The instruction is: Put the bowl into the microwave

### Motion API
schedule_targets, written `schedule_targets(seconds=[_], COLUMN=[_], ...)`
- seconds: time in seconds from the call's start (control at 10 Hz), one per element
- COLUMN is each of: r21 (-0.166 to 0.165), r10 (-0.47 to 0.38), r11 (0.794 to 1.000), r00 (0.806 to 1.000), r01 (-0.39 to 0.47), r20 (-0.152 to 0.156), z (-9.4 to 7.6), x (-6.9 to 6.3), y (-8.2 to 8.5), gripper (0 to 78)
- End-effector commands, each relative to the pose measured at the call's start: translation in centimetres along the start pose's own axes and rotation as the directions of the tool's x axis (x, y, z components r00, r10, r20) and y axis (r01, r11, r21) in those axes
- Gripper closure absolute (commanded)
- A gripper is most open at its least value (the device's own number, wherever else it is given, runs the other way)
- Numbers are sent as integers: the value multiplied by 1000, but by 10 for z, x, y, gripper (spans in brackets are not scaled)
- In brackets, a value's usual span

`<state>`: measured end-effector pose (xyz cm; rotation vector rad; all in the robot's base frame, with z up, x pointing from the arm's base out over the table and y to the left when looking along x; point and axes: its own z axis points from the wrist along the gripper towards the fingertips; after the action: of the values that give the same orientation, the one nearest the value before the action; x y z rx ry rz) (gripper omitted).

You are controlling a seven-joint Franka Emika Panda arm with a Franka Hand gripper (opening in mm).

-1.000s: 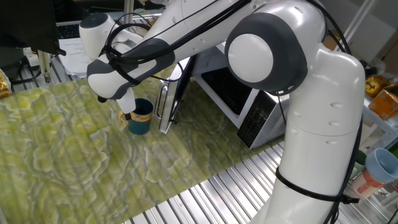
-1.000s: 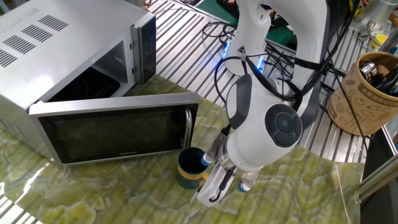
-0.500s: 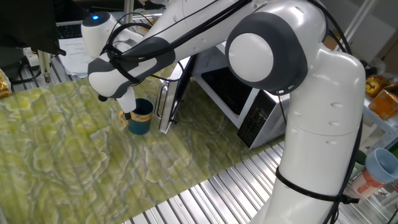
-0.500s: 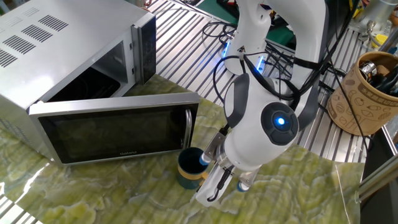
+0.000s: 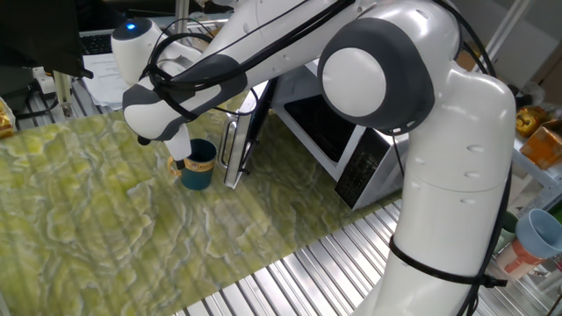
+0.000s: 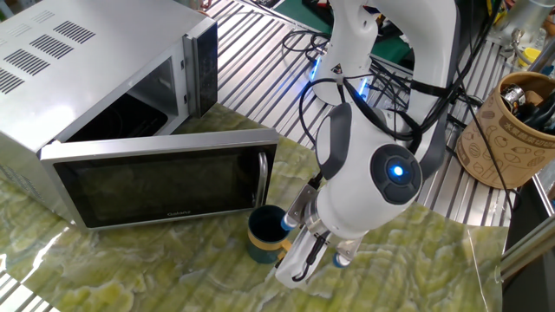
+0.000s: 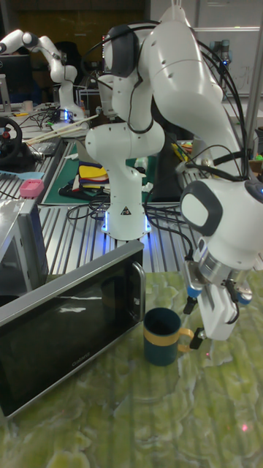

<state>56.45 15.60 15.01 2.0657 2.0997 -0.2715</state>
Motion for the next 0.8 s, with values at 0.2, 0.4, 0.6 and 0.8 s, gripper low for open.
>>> schedule_targets(seconds=[0.2,0.4,0.6,0.8], r21=[-17,-12,-7,-5], r10=[-42,-61,-78,-107], r11=[999,998,997,994], r00=[964,967,971,977], r01=[48,66,82,110], r20=[263,246,224,183], z=[-5,-3,0,4], x=[11,12,13,14], y=[-7,-9,-10,-11], gripper=[1,1,1,1])
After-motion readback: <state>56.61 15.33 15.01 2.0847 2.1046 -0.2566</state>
